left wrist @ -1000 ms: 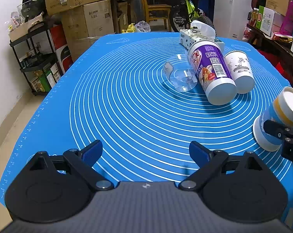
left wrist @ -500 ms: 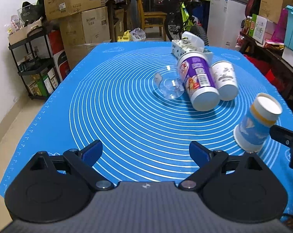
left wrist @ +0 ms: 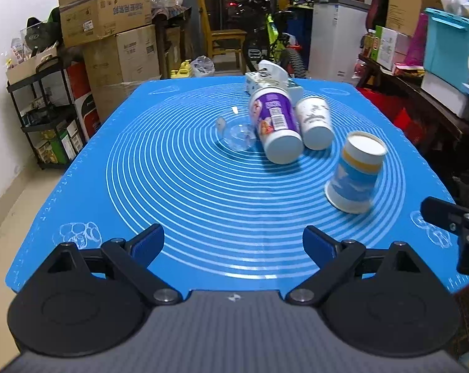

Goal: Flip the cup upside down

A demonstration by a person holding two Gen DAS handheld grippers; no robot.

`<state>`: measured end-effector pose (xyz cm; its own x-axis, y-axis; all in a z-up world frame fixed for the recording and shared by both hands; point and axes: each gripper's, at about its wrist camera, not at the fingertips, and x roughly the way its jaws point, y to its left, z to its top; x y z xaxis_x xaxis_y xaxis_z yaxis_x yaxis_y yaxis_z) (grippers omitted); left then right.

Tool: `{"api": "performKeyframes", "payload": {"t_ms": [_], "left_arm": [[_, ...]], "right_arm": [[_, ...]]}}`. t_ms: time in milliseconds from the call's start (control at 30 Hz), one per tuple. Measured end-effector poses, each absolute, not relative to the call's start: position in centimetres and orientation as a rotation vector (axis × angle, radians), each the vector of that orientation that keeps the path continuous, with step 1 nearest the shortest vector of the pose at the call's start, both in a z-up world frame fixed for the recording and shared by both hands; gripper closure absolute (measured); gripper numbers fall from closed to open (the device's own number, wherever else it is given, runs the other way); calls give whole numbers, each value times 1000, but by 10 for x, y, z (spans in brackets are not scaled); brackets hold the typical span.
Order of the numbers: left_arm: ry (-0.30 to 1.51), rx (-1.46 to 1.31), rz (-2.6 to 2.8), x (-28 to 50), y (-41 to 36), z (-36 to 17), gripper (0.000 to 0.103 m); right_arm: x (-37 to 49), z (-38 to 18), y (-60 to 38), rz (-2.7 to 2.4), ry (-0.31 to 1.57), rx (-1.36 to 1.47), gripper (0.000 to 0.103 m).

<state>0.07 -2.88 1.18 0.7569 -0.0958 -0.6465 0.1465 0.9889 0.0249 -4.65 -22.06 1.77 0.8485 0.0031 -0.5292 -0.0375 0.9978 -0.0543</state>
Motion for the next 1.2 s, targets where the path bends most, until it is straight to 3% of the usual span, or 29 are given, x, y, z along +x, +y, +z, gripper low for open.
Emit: {"api": "performKeyframes", "payload": {"t_ms": [1200], "left_arm": [[706, 115, -195, -42, -46, 10, 8]], "right_arm": [[-84, 15, -240, -4, 586, -40, 7]]}}
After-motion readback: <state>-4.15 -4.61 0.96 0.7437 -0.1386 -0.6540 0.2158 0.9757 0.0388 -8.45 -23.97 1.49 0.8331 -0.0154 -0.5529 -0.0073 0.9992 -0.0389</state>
